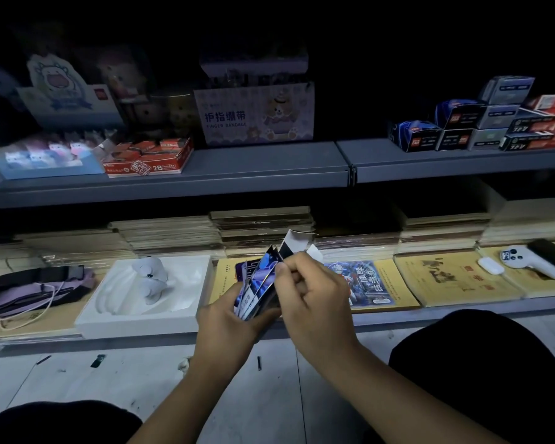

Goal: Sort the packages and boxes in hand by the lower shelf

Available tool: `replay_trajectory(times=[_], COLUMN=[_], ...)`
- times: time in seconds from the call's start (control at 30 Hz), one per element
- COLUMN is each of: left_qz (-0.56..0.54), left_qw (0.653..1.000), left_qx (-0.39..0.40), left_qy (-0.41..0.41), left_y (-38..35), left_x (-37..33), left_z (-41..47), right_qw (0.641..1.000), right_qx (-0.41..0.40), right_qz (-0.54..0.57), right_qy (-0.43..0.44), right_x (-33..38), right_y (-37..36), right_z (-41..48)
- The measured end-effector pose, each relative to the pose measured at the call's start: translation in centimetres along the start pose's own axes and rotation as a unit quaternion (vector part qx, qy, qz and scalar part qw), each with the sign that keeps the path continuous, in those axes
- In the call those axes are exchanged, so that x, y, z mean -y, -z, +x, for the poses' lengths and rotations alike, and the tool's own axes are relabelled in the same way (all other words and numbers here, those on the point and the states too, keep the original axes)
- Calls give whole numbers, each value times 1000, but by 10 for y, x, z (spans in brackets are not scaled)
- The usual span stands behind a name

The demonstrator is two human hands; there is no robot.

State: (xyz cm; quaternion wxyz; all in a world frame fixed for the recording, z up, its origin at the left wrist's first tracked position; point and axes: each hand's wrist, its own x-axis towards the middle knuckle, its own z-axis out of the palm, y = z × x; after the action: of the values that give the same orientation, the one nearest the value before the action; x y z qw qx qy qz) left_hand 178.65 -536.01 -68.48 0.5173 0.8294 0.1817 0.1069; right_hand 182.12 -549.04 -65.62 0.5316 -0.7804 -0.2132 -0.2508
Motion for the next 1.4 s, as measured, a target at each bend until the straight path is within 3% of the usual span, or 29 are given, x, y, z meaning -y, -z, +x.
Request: replay_trajectory(times=[0.33,0.73,0.87,1.0,1.4], left_qz=[0,22,38,68,87], left_qw=[999,997,996,993,990], left_qx=[-16,-17,-21,-25,-27], left_qy=[-43,-71,-83,-91,-111], left_y=[6,2,3,1,2], left_x=[2,8,12,15,18], left_z=[2,5,5,7,8], right_qw=[997,999,995,985,975], right_qx=[66,23,52,69,67], right_qz=[-43,-30,-48,1,53], right_qy=[-3,-18,-76,-156,-206], right_x=[-6,-2,-3,1,4], right_y=[-10,-7,-8,-5,11], right_z=[-4,-1,-2,-1,12])
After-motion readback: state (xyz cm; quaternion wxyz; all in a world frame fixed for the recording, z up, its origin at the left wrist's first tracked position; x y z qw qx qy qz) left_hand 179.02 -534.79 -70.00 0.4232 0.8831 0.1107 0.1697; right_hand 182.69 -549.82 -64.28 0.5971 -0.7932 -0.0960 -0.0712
